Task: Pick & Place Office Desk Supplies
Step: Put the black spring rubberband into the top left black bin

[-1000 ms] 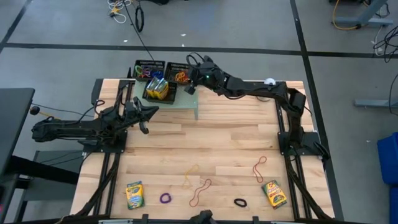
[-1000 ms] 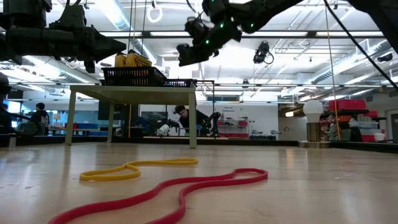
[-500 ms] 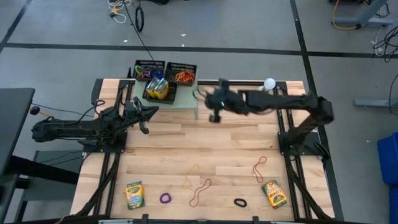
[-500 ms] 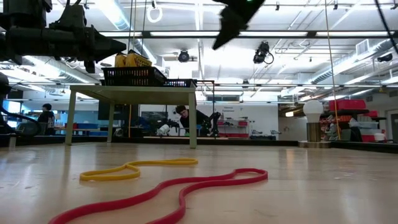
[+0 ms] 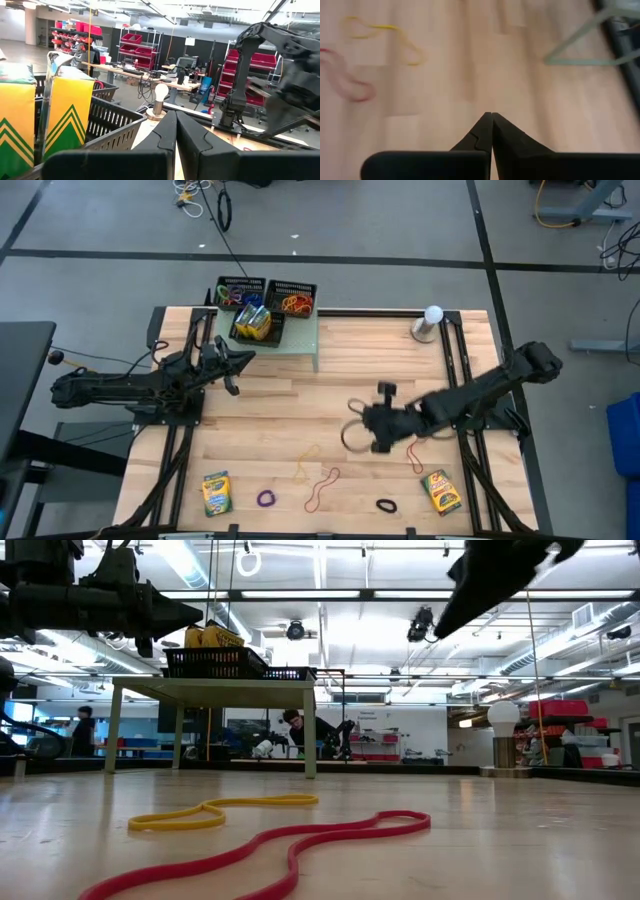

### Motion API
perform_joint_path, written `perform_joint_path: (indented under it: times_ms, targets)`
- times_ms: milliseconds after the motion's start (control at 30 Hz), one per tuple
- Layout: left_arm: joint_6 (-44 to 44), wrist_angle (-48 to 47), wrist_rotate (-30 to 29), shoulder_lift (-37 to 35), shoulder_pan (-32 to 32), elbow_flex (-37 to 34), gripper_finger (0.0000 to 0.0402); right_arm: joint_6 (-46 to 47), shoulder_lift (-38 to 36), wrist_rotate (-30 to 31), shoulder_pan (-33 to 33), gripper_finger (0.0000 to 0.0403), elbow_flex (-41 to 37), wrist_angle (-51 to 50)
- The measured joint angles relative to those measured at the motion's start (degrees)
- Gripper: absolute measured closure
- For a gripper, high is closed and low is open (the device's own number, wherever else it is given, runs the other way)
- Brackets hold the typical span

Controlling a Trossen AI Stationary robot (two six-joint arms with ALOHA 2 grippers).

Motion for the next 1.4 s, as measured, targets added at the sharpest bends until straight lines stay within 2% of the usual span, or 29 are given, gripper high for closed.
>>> perform_joint_path:
  times_ms: [333, 567, 767, 933, 1400]
  targets:
    - [0.0, 0.03, 0.0, -0.01, 0.0, 0.0, 0.039, 15.29, 6.43, 0.37, 16.07, 0.036, 0.12, 1.61]
    - [0.0, 0.04, 0.01, 0.0, 0.0, 0.0, 0.039, 21.92, 16.51, -3.81, 23.17, 0.0344, 7.36, 1.69]
    - [0.0, -0.03, 0.01, 0.0, 0.01, 0.0, 0.039, 26.48, 21.48, -12.44, 24.65, 0.0296, 10.97, 1.92]
    - [0.0, -0.03, -0.01, -0.02, 0.01, 0.0, 0.039, 30.87, 23.1, -16.6, 24.66, 0.0267, 10.5, 0.86]
    - [0.0, -0.07, 0.0, 0.0, 0.02, 0.0, 0.039, 31.66, 29.71, -22.13, 24.24, 0.0266, 10.58, 1.58]
